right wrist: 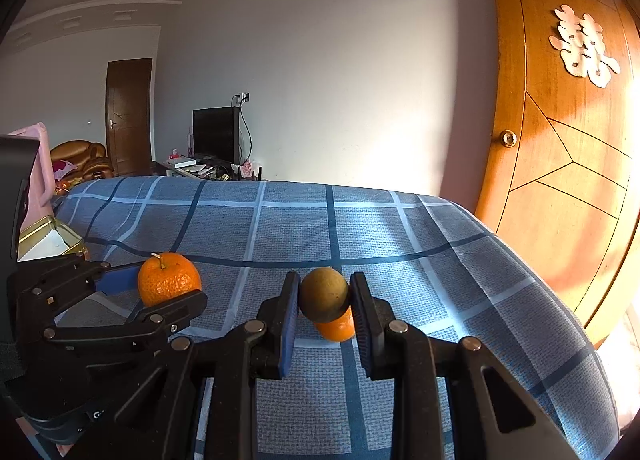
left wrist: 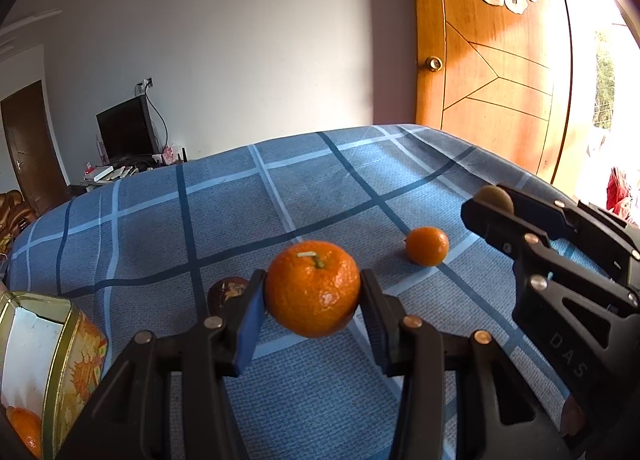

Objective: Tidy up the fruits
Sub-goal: 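Carry the mandarin in the left tool and yellow fruit in the right tool to the tray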

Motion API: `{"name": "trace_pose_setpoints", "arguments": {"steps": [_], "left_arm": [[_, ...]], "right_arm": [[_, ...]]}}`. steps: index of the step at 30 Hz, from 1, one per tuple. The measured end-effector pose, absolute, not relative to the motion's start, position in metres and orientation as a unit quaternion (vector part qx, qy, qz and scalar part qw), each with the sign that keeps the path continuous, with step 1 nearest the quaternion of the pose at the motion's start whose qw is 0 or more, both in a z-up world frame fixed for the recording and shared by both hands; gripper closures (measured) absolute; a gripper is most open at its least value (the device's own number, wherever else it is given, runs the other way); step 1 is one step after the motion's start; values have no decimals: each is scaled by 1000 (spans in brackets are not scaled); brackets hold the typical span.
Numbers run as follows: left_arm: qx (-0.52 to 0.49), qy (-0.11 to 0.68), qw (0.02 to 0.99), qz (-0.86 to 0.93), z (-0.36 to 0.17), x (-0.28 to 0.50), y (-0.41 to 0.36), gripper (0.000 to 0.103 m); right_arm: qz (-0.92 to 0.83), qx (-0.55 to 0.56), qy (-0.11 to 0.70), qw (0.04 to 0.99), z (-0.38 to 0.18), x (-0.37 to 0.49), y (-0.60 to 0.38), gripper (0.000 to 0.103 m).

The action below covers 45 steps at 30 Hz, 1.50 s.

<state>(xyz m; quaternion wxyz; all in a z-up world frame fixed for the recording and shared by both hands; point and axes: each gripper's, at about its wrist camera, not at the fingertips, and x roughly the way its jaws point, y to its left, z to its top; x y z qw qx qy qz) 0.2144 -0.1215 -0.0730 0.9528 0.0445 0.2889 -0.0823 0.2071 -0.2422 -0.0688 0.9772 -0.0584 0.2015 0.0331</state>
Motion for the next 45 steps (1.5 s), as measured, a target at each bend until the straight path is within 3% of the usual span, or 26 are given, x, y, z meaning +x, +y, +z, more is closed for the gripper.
{"name": "trace_pose_setpoints", "arguments": {"steps": [45], "left_arm": [[34,280,958,-50,-72,148,-59,56]], "right_arm": [[105,-91,183,973,-71,161,-168,76]]}}
